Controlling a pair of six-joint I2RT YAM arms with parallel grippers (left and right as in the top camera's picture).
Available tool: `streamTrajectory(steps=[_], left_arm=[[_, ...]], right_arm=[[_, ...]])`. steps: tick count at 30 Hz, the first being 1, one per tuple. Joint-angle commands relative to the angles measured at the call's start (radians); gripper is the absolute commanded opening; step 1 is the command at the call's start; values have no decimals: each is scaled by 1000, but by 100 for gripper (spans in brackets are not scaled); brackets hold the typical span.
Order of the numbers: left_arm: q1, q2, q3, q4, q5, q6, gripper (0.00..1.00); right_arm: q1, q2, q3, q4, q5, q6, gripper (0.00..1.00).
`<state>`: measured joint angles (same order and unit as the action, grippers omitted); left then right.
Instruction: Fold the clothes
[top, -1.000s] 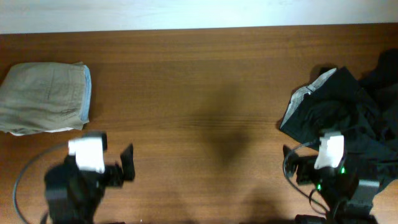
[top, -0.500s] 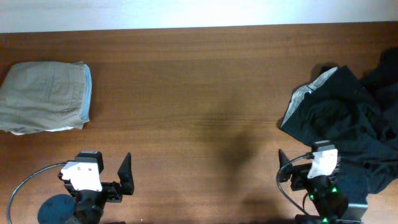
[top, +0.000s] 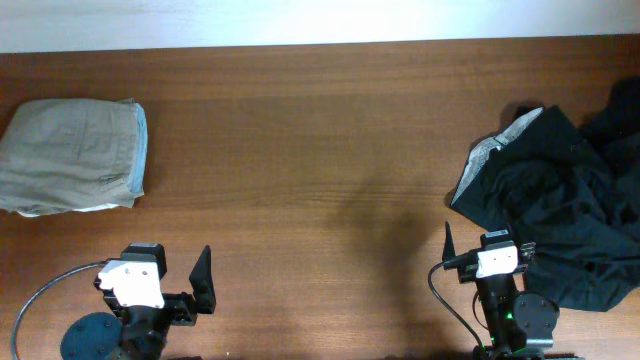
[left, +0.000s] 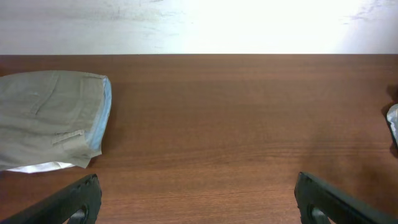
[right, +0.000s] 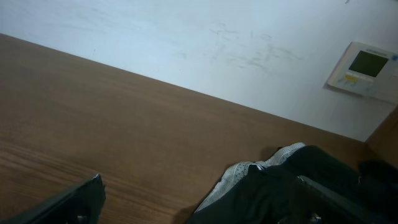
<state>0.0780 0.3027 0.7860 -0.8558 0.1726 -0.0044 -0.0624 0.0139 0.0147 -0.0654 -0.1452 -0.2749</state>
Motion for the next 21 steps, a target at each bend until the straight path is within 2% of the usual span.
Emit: streamTrajectory(steps=[1,10,11,13,15,17,19,20,21], left_arm=[[-1,-5,-3,2,4,-10,99],[-1,-5,-3,2,4,-10,99],[-1,-5,-3,-32,-29,9,99],[5,-47,-23,-65,-66,9,99],[3,-146,-126,-27,-65,9,99],[-20,-261,-313,165,-65,8,99],[-26,-297,-504,433,-56,8,99],[-26,-297,-635,675,-58,8,99],[-26,-298,-705,809,-62,9,99]], right_arm=[[11,-8,-9,-1,19,-9,98],[11,-8,-9,-1,19,-9,99],[11,-8,-9,-1,19,-9,99],[11,-8,-9,-1,19,-9,99],[11,-8,-9,-1,19,-9,99],[11,-8,-9,-1,19,-9,99],[11,-8,-9,-1,19,-9,99],[11,-8,-9,-1,19,-9,99],[11,-8,-9,-1,19,-9,99]])
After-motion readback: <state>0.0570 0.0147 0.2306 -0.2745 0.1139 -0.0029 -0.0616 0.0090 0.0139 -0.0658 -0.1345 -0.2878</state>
